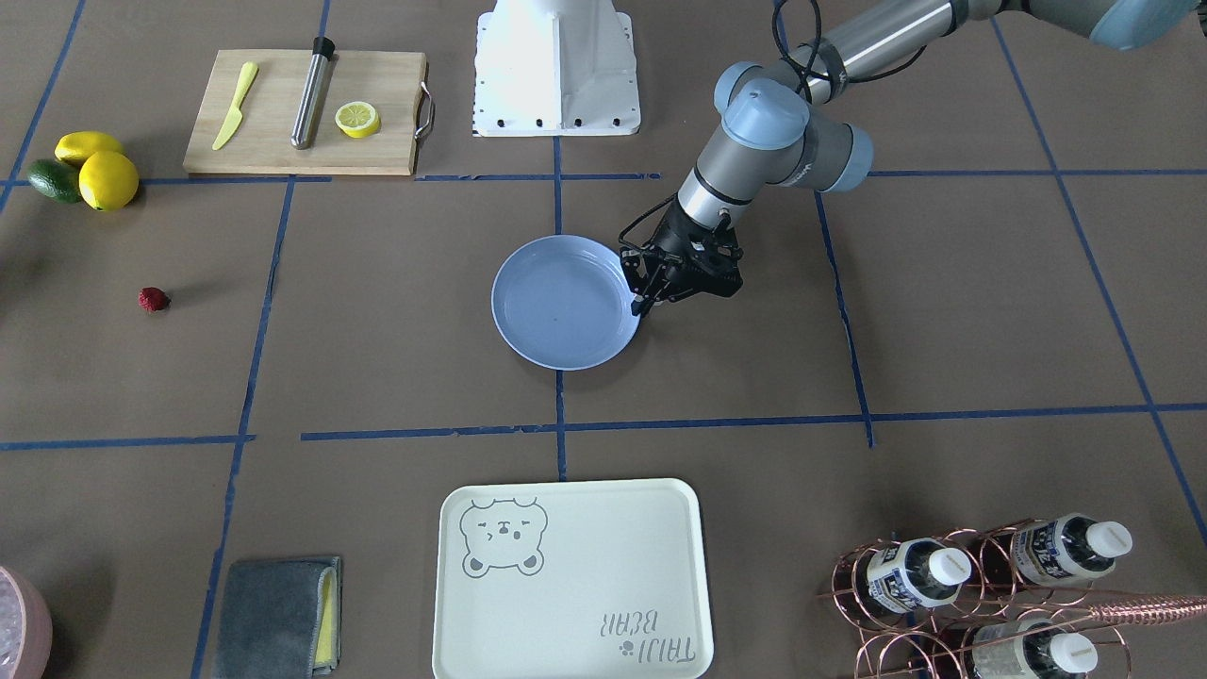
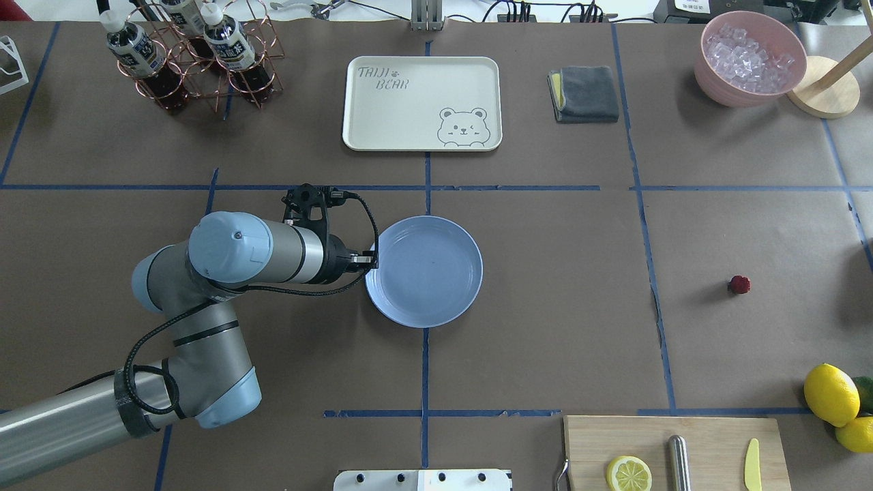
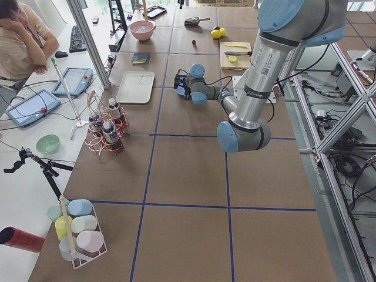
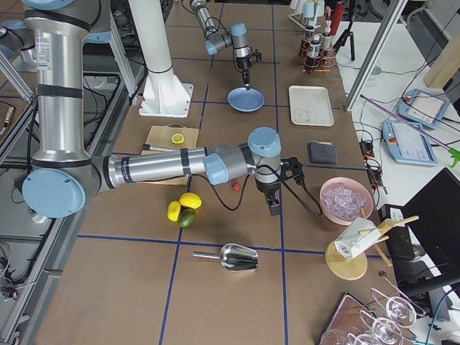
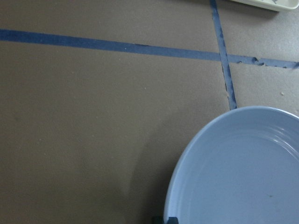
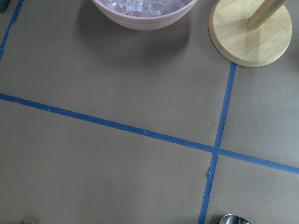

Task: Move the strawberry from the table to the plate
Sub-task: 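Release the plate and draw the left arm back away from it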

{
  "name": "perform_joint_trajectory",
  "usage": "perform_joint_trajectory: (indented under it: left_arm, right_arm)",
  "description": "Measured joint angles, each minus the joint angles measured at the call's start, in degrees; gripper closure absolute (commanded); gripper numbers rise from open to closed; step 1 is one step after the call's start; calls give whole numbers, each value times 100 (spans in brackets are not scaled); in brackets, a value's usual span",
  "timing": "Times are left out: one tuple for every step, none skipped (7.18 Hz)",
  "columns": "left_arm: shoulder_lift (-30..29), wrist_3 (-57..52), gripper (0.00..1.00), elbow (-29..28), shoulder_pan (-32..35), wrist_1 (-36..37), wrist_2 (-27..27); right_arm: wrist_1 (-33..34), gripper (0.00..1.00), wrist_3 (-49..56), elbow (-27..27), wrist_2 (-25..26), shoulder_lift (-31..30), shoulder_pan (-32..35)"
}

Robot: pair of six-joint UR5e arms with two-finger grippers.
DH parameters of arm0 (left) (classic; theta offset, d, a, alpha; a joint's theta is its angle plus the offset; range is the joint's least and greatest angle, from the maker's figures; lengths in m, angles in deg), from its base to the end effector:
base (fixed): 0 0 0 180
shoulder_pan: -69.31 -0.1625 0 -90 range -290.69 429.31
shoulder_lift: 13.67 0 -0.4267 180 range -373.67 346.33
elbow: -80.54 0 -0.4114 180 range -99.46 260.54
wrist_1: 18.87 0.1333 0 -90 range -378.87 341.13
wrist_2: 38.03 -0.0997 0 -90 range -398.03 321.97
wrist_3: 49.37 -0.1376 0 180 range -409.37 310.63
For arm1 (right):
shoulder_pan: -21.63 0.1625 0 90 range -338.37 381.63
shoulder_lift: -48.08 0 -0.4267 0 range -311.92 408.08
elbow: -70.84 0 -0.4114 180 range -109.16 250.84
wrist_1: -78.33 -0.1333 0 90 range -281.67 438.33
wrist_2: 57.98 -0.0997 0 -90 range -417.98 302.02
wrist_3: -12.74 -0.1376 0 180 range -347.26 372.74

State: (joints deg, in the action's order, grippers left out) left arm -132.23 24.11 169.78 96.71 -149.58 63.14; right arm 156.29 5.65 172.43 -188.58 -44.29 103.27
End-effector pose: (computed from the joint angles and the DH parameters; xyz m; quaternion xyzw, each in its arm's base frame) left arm 0.5991 -0.4306 0.3021 0.1349 0.5496 -0.0235 0.8241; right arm -0.0322 -0.5201 0.5841 0.1256 -0.3611 -0.0742 0.9210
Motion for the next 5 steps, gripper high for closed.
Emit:
perform_joint_trajectory:
  left_arm:
    - [-10,-8,21,-7,-18,-4,-1]
    - [-14,-31,0,-8,-29,-8,-1]
    - [-15,-78,0,-4,-33,-10,1]
    - [-3,-188,0,13,-1,-4,16]
    - [20,-469,0,47,156,97,118]
  right_arm:
    - [0,0,0,1,0,-3,0]
    - [0,0,5,4,0,-6,1]
    - [-2,0,15,12,0,-3,1]
    - [-6,0,25,34,-11,18,1]
    - [-10,0,24,87,-31,50,1]
